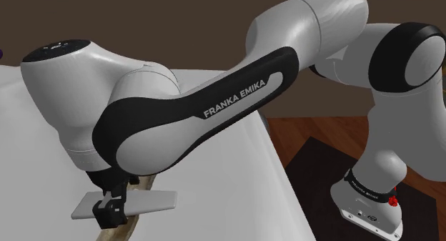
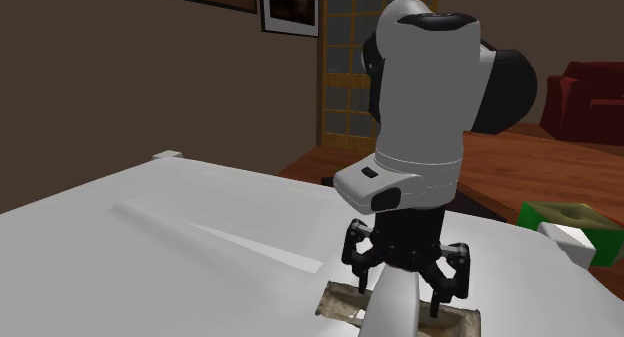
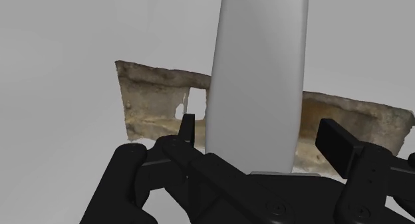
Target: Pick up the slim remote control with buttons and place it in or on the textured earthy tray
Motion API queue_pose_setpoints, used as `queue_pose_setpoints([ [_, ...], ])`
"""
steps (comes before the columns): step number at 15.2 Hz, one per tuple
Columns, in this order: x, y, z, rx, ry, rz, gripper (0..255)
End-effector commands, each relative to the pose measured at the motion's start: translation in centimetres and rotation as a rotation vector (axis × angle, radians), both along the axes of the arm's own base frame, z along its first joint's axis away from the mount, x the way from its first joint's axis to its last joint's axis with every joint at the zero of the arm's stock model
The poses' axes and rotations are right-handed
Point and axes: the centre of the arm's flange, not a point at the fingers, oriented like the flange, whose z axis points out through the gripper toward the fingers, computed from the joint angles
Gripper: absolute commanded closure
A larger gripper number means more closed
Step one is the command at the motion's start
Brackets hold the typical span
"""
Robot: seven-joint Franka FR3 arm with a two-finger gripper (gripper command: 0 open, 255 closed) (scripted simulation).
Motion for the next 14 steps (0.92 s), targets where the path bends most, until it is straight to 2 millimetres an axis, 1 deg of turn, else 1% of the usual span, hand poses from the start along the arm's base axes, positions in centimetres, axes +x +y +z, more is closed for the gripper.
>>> queue_pose_setpoints([
  [1,0.0,0.0,0.0,0.0,0.0,0.0,0],
  [2,0.0,0.0,0.0,0.0,0.0,0.0,0],
  [5,0.0,0.0,4.0,0.0,0.0,0.0,0],
  [6,0.0,-0.1,5.0,0.0,0.0,0.0,0],
  [14,0.0,-0.1,5.0,0.0,0.0,0.0,0],
])
